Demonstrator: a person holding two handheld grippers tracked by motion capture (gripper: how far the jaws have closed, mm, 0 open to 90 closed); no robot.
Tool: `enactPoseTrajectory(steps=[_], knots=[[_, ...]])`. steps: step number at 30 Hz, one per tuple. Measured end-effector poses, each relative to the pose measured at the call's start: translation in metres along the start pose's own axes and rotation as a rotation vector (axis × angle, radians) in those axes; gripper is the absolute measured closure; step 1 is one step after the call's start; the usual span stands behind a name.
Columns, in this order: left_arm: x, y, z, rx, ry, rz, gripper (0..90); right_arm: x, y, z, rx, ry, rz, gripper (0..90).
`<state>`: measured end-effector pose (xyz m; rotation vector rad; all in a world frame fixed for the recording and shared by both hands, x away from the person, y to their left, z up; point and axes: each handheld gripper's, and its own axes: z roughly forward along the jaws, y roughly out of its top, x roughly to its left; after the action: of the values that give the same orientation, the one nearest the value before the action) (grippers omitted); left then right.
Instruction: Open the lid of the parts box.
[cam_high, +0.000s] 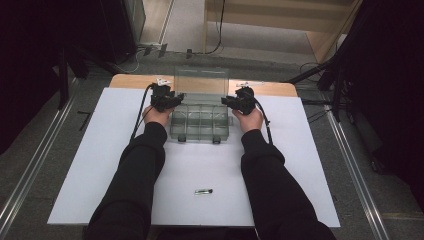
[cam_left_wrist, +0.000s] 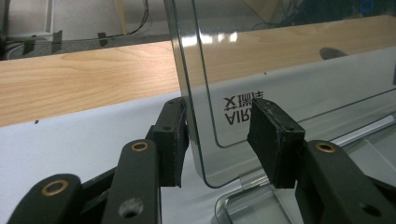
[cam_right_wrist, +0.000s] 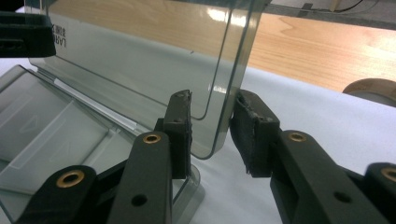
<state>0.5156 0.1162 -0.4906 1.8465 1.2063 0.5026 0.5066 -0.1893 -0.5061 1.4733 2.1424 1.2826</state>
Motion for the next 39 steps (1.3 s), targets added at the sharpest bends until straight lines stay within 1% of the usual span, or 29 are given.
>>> enactPoseTrajectory(steps=[2, 3, 5, 7, 12, 16, 18, 21, 25, 29, 32, 35, 37, 39], knots=[[0.001, 0.0, 0.001, 0.005, -0.007, -0.03, 56.5, 0.001, -0.001, 0.001, 0.009, -0.001, -0.003, 68.7], [0.001, 0.0, 0.001, 0.003, -0.008, -0.037, 56.6, 0.001, -0.001, 0.001, 0.009, -0.005, -0.007, 68.6], [0.0, 0.0, 0.002, 0.003, -0.006, -0.024, 56.4, 0.001, -0.001, 0.0, 0.014, -0.005, -0.003, 68.4], [0.001, 0.0, 0.002, 0.0, -0.008, -0.023, 56.4, 0.001, -0.001, 0.0, 0.017, -0.003, 0.006, 68.1], [0.001, 0.0, 0.004, 0.003, -0.015, -0.058, 56.3, 0.001, -0.001, 0.001, 0.019, -0.005, 0.024, 68.0], [0.001, -0.001, 0.005, 0.0, -0.016, -0.059, 54.6, 0.0, -0.001, 0.002, 0.021, 0.003, 0.051, 67.5], [0.0, -0.002, 0.006, 0.002, -0.017, -0.058, 53.1, -0.001, -0.001, 0.002, 0.021, 0.005, 0.054, 67.0], [-0.001, -0.004, 0.008, 0.018, -0.019, -0.051, 48.5, -0.001, -0.002, 0.002, 0.022, 0.009, 0.06, 64.9], [0.0, -0.005, 0.009, 0.018, -0.027, -0.06, 47.6, -0.002, -0.002, 0.002, 0.027, 0.012, 0.07, 63.9], [-0.002, -0.007, 0.012, 0.032, -0.023, -0.041, 44.2, -0.002, -0.002, 0.003, 0.023, 0.015, 0.073, 59.2], [-0.001, -0.007, 0.012, 0.037, -0.031, -0.053, 43.2, -0.003, -0.003, 0.004, 0.024, 0.019, 0.081, 58.1], [0.0, -0.007, 0.012, 0.036, -0.031, -0.05, 43.2, -0.003, -0.003, 0.004, 0.025, 0.018, 0.085, 57.5], [0.0, -0.007, 0.013, 0.038, -0.036, -0.062, 42.8, -0.003, -0.003, 0.004, 0.023, 0.016, 0.086, 56.3], [0.001, -0.008, 0.013, 0.036, -0.044, -0.075, 38.9, -0.003, -0.003, 0.004, 0.02, 0.02, 0.099, 53.6]])
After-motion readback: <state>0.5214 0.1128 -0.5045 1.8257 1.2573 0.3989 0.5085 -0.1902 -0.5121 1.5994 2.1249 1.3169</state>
